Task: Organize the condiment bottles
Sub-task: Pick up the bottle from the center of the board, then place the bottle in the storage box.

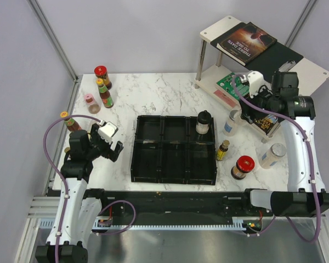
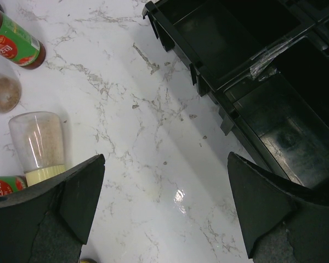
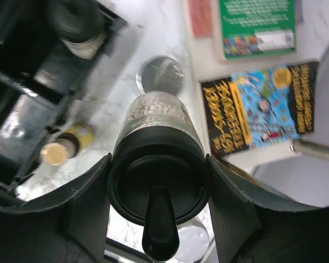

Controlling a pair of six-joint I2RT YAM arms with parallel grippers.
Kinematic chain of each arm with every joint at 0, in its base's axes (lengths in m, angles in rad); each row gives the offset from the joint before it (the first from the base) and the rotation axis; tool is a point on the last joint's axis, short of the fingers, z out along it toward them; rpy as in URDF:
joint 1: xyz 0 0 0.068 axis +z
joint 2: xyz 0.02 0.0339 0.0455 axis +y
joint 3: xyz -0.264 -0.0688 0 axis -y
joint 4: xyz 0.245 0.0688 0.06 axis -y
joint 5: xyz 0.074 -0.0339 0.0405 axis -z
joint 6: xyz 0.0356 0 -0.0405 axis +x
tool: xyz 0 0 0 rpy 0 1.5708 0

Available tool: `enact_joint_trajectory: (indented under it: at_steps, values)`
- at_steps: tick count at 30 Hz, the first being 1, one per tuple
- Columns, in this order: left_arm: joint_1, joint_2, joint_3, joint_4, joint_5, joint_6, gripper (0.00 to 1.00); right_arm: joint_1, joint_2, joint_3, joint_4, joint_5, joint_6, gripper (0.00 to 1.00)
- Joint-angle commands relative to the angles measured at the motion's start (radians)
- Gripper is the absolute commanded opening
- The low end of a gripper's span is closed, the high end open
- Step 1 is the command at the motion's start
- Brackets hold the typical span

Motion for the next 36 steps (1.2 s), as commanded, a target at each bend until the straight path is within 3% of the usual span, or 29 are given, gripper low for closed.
enact_joint_trajectory:
  at_steps: [1,7,12,22,36]
  values:
    - [0.000,-0.001,-0.003,0.025,0.030,0.022,1.00,0.165,0.012,0.111,-0.069,-0.068,0.032,0.00]
    - [0.003,0.008,-0.005,0.025,0.028,0.022,0.99,0.391,0.072,0.197,-0.058,-0.091,0.115,0.00]
    - [0.003,0.008,-0.006,0.027,0.030,0.022,1.00,0.492,0.110,0.131,0.077,-0.002,0.134,0.00]
    - [0.004,0.019,-0.009,0.028,0.033,0.025,1.00,0.540,0.198,-0.038,0.248,0.035,0.170,0.00]
    - [0.007,0.014,-0.013,0.031,0.039,0.027,0.99,0.576,0.293,-0.150,0.333,0.100,0.158,0.00]
